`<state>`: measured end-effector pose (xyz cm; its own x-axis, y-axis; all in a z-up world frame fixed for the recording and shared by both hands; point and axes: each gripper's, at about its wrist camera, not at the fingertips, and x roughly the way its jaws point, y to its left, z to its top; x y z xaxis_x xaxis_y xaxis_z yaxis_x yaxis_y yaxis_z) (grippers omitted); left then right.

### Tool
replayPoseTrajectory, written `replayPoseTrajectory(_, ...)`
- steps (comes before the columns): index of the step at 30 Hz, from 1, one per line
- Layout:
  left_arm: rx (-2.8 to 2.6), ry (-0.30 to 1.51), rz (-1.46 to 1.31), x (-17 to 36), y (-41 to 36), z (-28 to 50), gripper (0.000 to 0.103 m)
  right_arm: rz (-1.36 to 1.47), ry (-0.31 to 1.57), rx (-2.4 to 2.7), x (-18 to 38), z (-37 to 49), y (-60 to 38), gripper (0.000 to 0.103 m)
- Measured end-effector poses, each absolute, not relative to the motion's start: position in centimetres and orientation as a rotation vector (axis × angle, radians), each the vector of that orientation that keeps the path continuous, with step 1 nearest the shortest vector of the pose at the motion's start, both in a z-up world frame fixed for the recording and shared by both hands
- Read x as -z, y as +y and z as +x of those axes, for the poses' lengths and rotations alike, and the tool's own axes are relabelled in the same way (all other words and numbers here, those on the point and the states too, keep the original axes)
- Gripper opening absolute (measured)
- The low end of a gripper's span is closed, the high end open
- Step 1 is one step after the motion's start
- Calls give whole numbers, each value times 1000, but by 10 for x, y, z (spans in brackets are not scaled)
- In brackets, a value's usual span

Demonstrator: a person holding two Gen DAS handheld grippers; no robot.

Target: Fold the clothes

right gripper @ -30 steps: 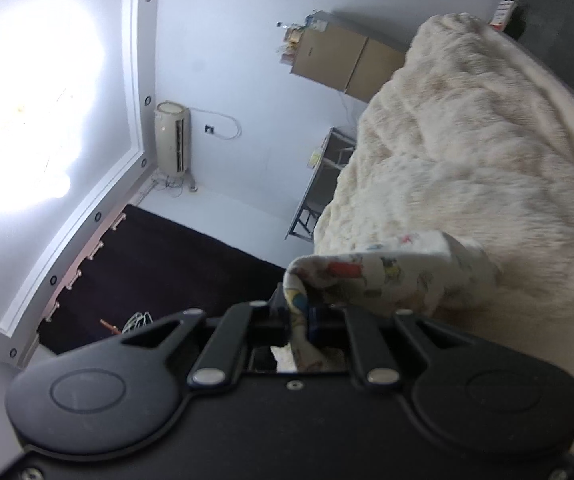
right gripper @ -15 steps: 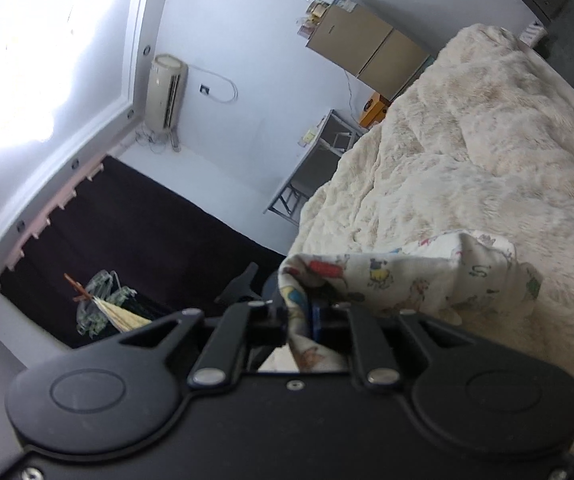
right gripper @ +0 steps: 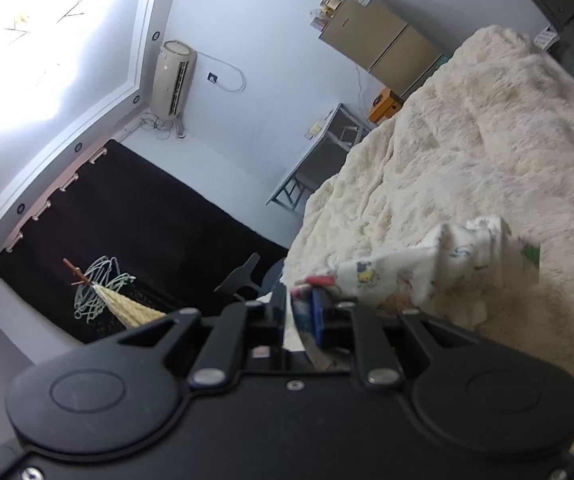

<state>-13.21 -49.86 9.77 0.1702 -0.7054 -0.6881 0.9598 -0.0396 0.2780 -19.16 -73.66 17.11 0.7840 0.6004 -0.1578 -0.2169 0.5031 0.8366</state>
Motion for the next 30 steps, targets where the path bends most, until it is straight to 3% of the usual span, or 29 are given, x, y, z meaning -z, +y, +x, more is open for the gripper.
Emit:
replayPoseTrajectory(5, 1454, 415, 686, -124, -434, -120, 95, 866, 517, -490, -182, -172, -706, 8)
replayPoseTrajectory(7, 1448, 425, 607, -135, -411, -111, 102, 830, 546, -468, -188, -161, -691, 8)
replayPoseTrajectory(14, 1165, 418, -101, -152, -260, -74, 103, 739, 612, -364, -213, -102, -612, 1)
replayPoseTrajectory(17, 1108, 466, -300, -143, -241, -57, 103, 518, 677, -330, -213, -82, -549, 16)
replayPoseTrajectory(20, 1079, 525, -378, -137, -241, -48, 103, 452, 740, -434, -201, -85, -523, 20)
replayPoseTrajectory(21, 1076, 547, -383, -136, -245, -46, 103, 445, 744, -455, -200, -90, -527, 24)
replayPoseTrajectory(22, 1072, 569, -387, -135, -248, -44, 103, 437, 747, -472, -199, -95, -530, 36)
replayPoseTrajectory(26, 1056, 656, -403, -131, -263, -37, 103, 432, 686, -510, -207, -130, -587, 54)
replayPoseTrajectory(30, 1067, 724, -394, -127, -298, -30, 103, 417, 616, -465, -203, -161, -636, 55)
